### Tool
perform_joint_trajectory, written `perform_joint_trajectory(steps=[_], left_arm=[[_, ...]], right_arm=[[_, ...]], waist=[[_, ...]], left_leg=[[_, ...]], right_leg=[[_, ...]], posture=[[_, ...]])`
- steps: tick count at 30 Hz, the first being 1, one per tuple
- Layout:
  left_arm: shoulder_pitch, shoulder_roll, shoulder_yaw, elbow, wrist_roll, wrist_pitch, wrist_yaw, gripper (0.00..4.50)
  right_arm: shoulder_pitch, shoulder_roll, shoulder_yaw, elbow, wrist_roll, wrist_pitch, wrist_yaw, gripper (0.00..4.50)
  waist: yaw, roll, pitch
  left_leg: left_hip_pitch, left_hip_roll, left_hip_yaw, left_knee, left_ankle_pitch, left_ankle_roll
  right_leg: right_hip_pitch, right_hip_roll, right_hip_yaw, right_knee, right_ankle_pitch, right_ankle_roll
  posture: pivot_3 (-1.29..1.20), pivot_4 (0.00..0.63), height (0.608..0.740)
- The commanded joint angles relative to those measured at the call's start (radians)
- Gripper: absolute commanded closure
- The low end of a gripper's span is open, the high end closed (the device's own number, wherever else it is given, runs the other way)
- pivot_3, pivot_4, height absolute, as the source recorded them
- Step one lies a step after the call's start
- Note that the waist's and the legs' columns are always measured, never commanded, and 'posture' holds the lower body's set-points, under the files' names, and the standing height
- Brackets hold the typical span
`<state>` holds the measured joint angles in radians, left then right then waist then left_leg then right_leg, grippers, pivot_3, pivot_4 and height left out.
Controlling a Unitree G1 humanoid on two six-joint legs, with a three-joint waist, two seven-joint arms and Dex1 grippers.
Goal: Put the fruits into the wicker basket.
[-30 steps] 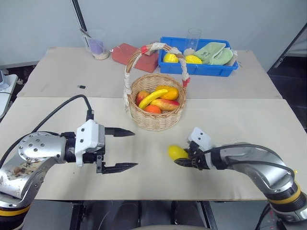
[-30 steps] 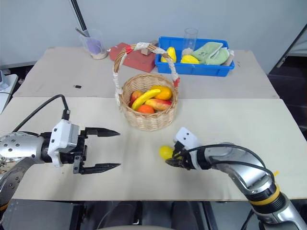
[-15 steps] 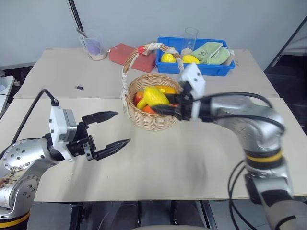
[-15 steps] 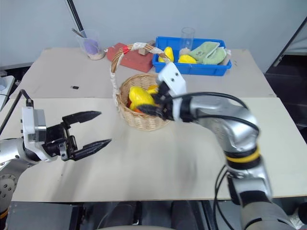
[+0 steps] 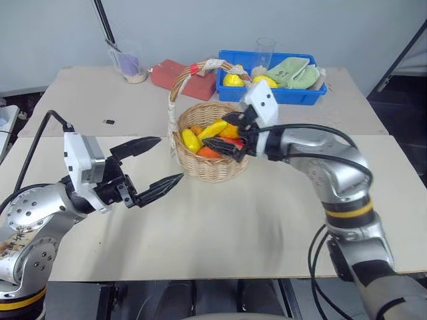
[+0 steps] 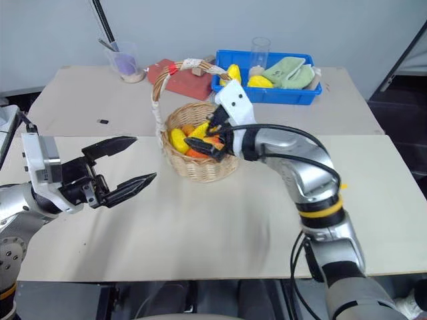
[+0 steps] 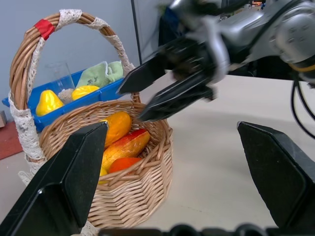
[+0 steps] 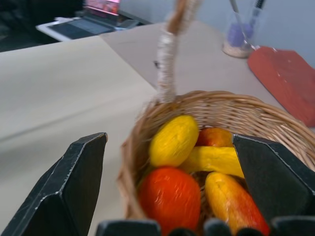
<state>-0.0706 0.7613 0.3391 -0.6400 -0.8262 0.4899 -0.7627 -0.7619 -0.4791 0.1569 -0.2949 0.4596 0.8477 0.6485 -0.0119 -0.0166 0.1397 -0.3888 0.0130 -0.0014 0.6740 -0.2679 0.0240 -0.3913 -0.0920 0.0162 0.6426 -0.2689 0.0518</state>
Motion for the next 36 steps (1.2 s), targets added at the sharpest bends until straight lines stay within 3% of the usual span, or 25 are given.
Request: perform_joint_trajectory(steps=[1, 4, 8, 20, 23, 33, 36], left_arm=[[-0.018, 0.009, -0.022, 0.005, 0.045, -0.011, 0.014, 0.0], [-0.03, 0.0, -0.037, 0.013, 0.064, -0.017, 0.017, 0.0], [-0.046, -0.008, -0.055, 0.014, 0.061, -0.011, 0.011, 0.0], [-0.056, -0.018, -0.067, 0.007, 0.076, -0.016, 0.013, 0.0], [-0.052, -0.017, -0.065, 0.006, 0.081, -0.018, 0.012, 0.0], [-0.058, -0.025, -0.068, 0.005, 0.09, -0.023, 0.014, 0.0], [-0.062, -0.029, -0.074, 0.009, 0.095, -0.026, 0.012, 0.0]], right_arm=[[0.073, -0.09, -0.084, -0.1, 0.022, -0.022, 0.049, 0.01], [0.117, -0.107, -0.136, -0.101, -0.002, -0.064, 0.008, 0.01], [0.116, -0.035, -0.159, -0.002, -0.065, -0.144, -0.09, 0.01], [-0.028, 0.127, -0.17, 0.419, -0.169, -0.378, -0.167, 0.01], [-0.051, 0.151, -0.165, 0.475, -0.187, -0.41, -0.174, 0.86], [-0.054, 0.177, -0.159, 0.477, -0.212, -0.464, -0.163, 4.28], [-0.047, 0.176, -0.164, 0.465, -0.224, -0.483, -0.166, 4.42]], waist=[[0.0, 0.0, 0.0], [0.001, 0.0, 0.0], [-0.006, 0.0, 0.0], [0.0, 0.0, 0.0], [-0.002, 0.0, 0.0], [-0.003, 0.0, 0.0], [-0.003, 0.0, 0.0]], left_leg=[[0.0, 0.0, 0.0, 0.0, 0.0, 0.0], [0.001, 0.0, 0.001, 0.0, 0.0, 0.0], [0.001, 0.0, 0.001, 0.0, 0.0, 0.0], [0.002, 0.0, 0.002, -0.004, 0.001, -0.001], [0.001, 0.0, 0.002, -0.004, 0.001, -0.001], [0.001, 0.001, 0.002, -0.005, 0.001, -0.002], [0.001, 0.001, 0.002, -0.006, 0.001, -0.002]], right_leg=[[0.0, 0.0, 0.0, -0.001, 0.0, 0.0], [0.001, 0.0, 0.0, -0.002, 0.0, 0.0], [0.0, 0.001, 0.002, -0.002, -0.001, -0.001], [-0.001, 0.001, 0.001, -0.001, -0.001, -0.003], [-0.001, 0.001, 0.001, 0.0, -0.001, -0.003], [-0.001, 0.001, 0.001, 0.0, -0.001, -0.003], [-0.002, 0.001, 0.001, 0.0, -0.001, -0.003]], posture=[[0.0, 0.15, 0.74], [0.0, 0.15, 0.74], [0.0, 0.15, 0.74], [0.0, 0.15, 0.74], [0.0, 0.15, 0.74], [0.0, 0.15, 0.74], [0.0, 0.15, 0.74]])
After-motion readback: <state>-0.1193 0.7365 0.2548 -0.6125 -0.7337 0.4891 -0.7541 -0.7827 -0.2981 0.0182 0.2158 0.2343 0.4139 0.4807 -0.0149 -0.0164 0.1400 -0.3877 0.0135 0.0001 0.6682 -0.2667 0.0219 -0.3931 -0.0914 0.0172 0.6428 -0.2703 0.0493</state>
